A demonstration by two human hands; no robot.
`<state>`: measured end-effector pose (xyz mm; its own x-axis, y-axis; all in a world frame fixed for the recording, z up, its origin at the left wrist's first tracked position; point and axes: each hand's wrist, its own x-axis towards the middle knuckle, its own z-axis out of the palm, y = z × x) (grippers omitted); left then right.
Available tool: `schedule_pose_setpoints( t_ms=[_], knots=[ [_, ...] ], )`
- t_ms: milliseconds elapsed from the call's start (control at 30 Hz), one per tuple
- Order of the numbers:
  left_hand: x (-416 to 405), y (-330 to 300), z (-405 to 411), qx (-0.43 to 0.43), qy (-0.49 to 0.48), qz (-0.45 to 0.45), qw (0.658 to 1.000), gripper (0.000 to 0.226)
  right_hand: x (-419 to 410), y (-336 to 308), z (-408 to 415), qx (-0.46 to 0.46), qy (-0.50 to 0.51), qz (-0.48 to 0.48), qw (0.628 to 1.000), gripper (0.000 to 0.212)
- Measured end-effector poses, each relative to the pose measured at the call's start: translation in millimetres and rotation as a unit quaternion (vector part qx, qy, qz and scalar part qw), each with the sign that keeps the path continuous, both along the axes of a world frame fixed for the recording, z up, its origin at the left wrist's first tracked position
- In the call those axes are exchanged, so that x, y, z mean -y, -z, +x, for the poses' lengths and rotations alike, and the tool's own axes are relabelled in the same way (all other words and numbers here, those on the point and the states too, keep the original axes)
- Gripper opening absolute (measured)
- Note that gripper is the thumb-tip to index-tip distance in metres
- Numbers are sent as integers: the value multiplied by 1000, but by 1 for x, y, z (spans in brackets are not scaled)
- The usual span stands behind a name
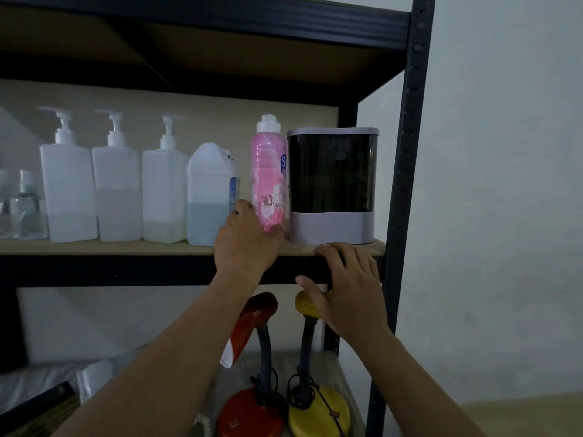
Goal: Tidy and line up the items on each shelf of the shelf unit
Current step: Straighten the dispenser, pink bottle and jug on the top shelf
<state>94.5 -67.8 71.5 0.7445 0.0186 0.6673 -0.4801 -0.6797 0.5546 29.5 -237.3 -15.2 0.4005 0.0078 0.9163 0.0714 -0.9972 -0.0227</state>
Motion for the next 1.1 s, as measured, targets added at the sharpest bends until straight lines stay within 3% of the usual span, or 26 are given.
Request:
schedule_pose_setpoints(
  t_ms=[133,233,467,567,733,900,1100],
  knots=[
    [-6,-5,1,-45,13,44,998,36,1,1,2,13,-14,5,1000,53],
    [-8,-19,-7,-47,-35,112,992,33,2,1,3,21,-13,6,1000,54],
    [-14,-89,1,160,-100,119,975,43,4,2,6,25,-15,1,1000,54],
    [-13,-112,12,207,-79,140,965,63,5,2,5,19,-12,-10,1000,54],
    [-12,-151,27,95,-45,171,980,97,7,3,6,0,-18,-9,1000,56],
    [-14,-175,26,41,-11,237,970,95,5,5,7,9,-23,-11,1000,54],
    [-20,-189,30,-4,-1,293,956,76,6,5,8,18,-27,-11,999,53]
  ],
)
